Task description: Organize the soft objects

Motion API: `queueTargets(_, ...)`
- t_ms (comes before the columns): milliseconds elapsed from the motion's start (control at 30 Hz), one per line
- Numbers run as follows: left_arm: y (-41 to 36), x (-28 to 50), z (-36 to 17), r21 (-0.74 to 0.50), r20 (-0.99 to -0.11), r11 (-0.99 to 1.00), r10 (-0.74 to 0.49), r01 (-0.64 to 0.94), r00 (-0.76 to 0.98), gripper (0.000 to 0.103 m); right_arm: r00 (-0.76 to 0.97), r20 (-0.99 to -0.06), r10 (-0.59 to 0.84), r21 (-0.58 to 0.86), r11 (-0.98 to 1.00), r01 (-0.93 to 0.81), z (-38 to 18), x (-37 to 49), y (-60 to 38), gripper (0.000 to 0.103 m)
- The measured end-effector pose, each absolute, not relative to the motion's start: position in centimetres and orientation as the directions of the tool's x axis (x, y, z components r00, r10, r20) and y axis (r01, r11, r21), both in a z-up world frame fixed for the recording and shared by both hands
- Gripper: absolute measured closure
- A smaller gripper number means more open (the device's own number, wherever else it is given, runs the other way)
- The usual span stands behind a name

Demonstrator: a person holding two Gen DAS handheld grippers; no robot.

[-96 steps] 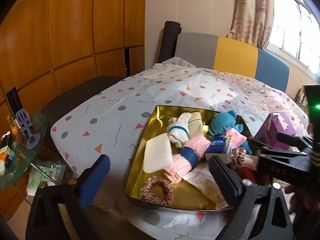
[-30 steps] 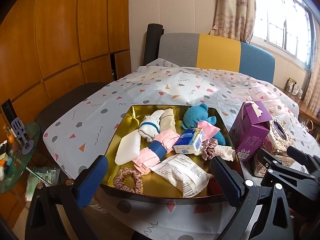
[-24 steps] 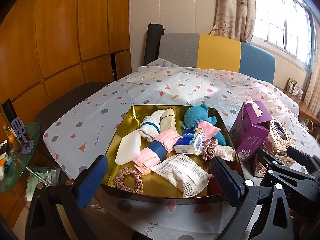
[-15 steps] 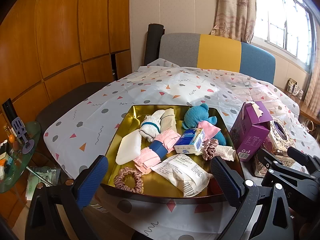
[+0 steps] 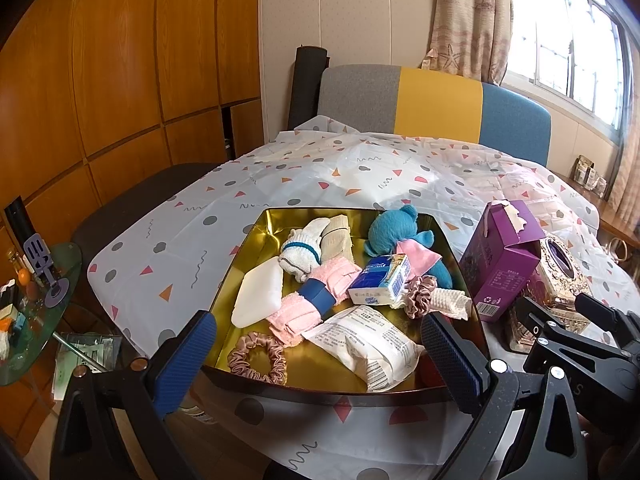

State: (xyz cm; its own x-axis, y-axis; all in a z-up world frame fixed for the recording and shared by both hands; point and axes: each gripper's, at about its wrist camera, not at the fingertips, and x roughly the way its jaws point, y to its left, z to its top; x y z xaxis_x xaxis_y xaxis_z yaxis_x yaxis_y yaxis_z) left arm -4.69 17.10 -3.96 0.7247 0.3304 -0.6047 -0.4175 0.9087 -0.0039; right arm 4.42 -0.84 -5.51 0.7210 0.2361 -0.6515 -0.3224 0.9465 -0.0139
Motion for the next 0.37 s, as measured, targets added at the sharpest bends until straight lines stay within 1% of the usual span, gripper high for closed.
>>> queueTargets(167, 17.08, -5.16, -4.03, 0.0, -0.585, 0.908, 0.34, -0.419, 0.736, 0.0, 0.722, -0.651, 0.236, -0.014, 0.946, -0.323, -5.51, 4.4, -0.9, 0.018)
queueTargets(233, 17.13, -5.18, -4.17, -0.005, -0.583, 0.909, 0.336, -0.417, 0.74, 0.007, 0.721, -0.651, 0.237, -0.012, 0.947, -0.321, -5.55, 4.45, -0.92, 0.018)
queueTargets(367, 17.6, -4.73, -4.64, -0.018, -0.61, 0.909, 0.319, -0.416, 0.725, 0.005, 0.727, -0.645, 0.238, 0.001, 0.951, -0.311, -5.43, 4.55, -1.48, 0.018)
